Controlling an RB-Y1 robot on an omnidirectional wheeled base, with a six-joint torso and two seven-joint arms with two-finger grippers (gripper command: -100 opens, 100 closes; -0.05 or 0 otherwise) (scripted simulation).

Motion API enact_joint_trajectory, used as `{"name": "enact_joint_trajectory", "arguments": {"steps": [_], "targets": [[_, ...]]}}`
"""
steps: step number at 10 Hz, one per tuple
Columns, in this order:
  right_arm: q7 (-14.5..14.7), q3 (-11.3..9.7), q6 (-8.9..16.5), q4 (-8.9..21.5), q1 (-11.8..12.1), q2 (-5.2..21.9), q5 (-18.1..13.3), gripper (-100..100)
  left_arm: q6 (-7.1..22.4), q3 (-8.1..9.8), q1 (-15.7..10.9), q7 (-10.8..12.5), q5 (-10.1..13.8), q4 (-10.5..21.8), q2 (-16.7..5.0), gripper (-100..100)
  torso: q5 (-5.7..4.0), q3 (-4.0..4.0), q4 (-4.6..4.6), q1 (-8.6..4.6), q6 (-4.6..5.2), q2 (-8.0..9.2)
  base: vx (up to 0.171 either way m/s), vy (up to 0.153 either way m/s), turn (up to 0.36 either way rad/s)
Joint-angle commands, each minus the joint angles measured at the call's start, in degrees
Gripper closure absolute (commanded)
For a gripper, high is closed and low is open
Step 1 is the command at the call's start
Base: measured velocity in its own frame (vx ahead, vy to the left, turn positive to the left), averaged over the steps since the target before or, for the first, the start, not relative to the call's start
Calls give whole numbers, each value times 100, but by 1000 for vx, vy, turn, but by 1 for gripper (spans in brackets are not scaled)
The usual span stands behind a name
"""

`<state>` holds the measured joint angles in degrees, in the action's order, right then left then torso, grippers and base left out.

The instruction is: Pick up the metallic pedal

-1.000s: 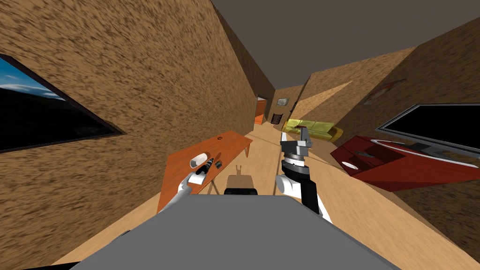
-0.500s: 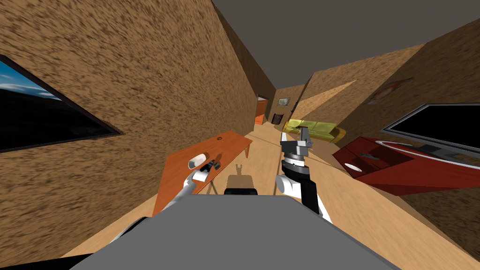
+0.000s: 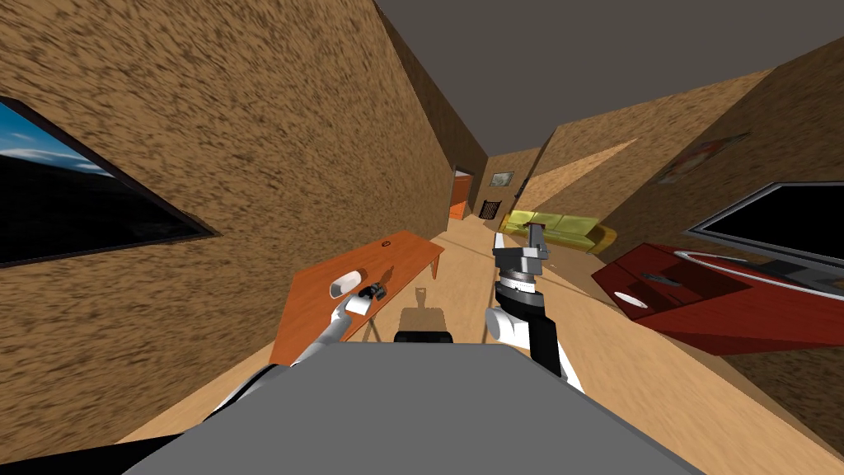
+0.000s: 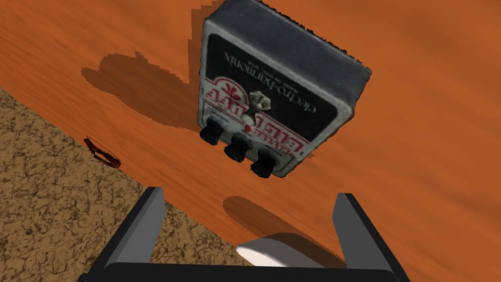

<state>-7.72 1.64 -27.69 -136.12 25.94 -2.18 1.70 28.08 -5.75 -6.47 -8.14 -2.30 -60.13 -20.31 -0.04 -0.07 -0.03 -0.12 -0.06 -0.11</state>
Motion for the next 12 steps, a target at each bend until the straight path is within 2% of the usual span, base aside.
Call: {"name": "enact_joint_trajectory", "arguments": {"steps": [1,2,3,4,5,8,9,10,12], "targets": [[0,0,0,0,0,0,0,0,193,-23,-134,-25,-87,149,86,-100,0,0,0,0,0,0,33,-31,39],[0,0,0,0,0,0,0,0,265,-35,-176,-35,-115,205,123,-100,0,0,0,-2,0,0,32,-27,36],[0,0,0,0,0,0,0,0,195,-28,-129,-29,-85,153,90,-100,0,1,0,0,-1,1,14,-11,6],[0,0,0,0,0,0,0,0,220,-30,-131,-32,-89,153,94,0,1,4,1,6,-1,7,0,0,0],[0,0,0,0,0,0,0,0,18,0,-125,-14,-139,351,121,-100,2,7,2,9,-1,12,44,5,-11],[0,0,0,0,0,0,0,0,-231,38,-117,9,-203,598,155,-100,3,-6,-2,13,-1,-10,64,5,-8],[0,0,0,0,0,0,0,0,-178,28,-134,2,-183,570,145,-100,3,-5,-2,17,-1,-7,21,7,-2],[0,0,0,0,0,0,0,0,-201,29,-135,3,-184,582,145,100,3,1,0,15,-1,3,0,0,0],[0,0,0,0,0,0,0,0,-194,32,-131,4,-184,584,141,100,4,7,4,10,4,12,0,0,0]]}}
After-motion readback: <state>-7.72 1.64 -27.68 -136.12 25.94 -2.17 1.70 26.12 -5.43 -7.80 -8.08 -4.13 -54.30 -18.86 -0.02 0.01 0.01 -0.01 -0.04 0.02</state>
